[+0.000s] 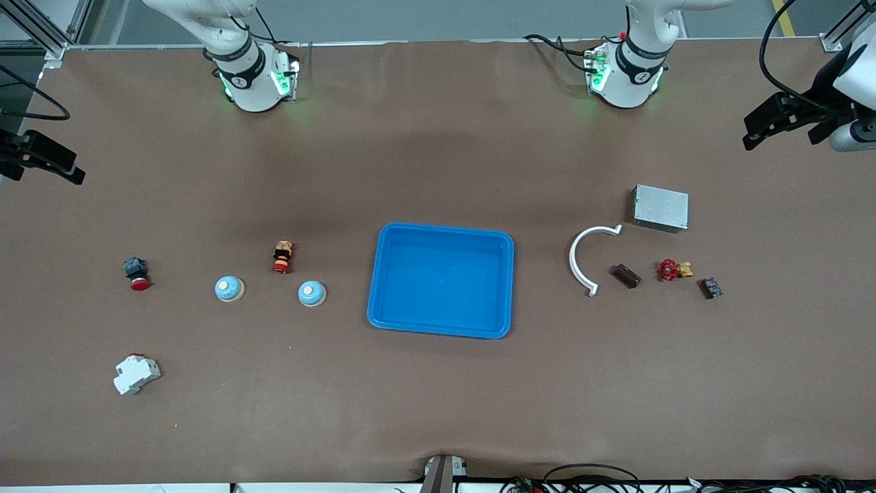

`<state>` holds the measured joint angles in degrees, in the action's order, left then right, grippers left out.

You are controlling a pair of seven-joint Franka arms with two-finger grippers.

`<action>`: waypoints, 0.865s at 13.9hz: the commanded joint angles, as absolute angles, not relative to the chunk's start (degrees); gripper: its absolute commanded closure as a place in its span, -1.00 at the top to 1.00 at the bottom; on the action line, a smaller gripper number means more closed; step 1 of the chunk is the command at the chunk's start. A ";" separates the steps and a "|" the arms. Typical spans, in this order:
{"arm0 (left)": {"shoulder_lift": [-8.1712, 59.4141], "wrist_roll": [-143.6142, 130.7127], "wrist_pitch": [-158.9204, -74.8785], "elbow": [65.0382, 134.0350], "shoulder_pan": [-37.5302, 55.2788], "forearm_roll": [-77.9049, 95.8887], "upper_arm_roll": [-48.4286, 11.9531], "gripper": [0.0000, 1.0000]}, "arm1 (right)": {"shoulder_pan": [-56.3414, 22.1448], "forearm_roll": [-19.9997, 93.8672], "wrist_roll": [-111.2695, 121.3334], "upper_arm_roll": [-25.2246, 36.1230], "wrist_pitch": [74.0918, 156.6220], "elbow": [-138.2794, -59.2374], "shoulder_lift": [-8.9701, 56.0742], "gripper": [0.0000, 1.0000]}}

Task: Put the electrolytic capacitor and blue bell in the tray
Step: 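Reach the right gripper toward a bell while the left gripper reaches capacitors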

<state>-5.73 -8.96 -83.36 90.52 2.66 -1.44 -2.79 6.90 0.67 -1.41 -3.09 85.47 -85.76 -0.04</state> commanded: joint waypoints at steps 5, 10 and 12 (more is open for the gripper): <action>-3.35 -8.61 -81.74 86.76 1.85 -0.79 -3.08 1.00 | 8.09 0.44 -1.58 -3.96 84.81 -84.46 0.35 1.00; -2.20 -10.01 -81.56 89.82 1.85 -1.05 -3.08 1.00 | 7.74 0.44 -1.67 -3.96 84.99 -84.46 0.44 1.00; -1.67 -13.17 -82.44 91.84 1.76 -1.14 -3.08 1.00 | 7.56 0.79 -1.76 -4.04 84.99 -84.55 1.05 1.00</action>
<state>-1.78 -10.94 -82.33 90.41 2.27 -1.44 -2.77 6.90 0.71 -1.41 -3.20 85.50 -85.73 0.05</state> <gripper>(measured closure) 0.000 0.000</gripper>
